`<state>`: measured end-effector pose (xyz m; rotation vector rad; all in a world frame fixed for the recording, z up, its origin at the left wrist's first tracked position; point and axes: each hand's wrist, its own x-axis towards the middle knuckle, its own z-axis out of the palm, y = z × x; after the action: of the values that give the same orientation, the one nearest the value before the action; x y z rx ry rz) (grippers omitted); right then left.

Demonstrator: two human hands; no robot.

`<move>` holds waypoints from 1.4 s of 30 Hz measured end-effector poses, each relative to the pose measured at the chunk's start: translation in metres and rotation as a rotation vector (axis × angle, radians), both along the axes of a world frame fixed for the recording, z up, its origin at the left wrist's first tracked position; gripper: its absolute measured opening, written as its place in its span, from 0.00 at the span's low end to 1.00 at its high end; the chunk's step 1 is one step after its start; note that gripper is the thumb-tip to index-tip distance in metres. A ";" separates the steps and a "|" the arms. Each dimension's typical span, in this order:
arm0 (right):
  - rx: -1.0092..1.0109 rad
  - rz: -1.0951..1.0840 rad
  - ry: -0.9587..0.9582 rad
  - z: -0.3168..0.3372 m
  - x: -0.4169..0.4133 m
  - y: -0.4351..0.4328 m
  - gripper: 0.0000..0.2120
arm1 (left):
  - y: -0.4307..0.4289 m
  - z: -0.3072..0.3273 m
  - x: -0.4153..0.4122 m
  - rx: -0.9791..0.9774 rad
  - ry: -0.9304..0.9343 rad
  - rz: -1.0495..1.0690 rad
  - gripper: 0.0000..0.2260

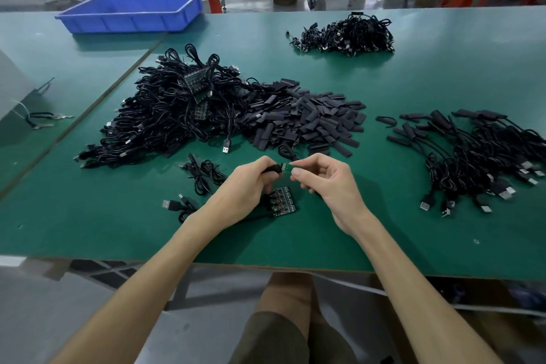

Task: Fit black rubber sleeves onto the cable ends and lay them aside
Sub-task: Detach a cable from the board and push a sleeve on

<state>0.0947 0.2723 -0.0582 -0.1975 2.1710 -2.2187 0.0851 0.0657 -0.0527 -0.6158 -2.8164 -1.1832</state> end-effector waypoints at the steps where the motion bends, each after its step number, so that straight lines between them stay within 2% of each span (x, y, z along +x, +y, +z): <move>1: 0.002 -0.001 0.003 0.000 0.000 0.000 0.03 | 0.000 0.000 0.000 -0.007 -0.005 -0.009 0.05; 8: 0.016 -0.002 0.021 -0.001 0.001 -0.001 0.04 | -0.001 -0.001 0.001 -0.046 -0.006 -0.048 0.03; 17: 0.054 0.019 0.033 0.000 0.002 -0.003 0.04 | -0.001 0.001 0.005 -0.066 0.077 -0.104 0.08; 33: 0.181 0.054 0.042 -0.004 0.000 -0.005 0.04 | 0.001 -0.002 0.004 -0.179 0.104 -0.168 0.19; 37: 0.131 0.007 0.024 -0.004 -0.001 -0.004 0.03 | 0.001 0.002 0.007 -0.135 0.208 -0.089 0.21; 42: 0.124 0.010 0.028 -0.005 -0.001 -0.005 0.05 | -0.003 0.003 0.010 -0.144 0.308 -0.021 0.16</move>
<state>0.0939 0.2676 -0.0628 -0.2372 2.3066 -2.0799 0.0951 0.0631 -0.0493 -0.7643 -2.6507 -0.8106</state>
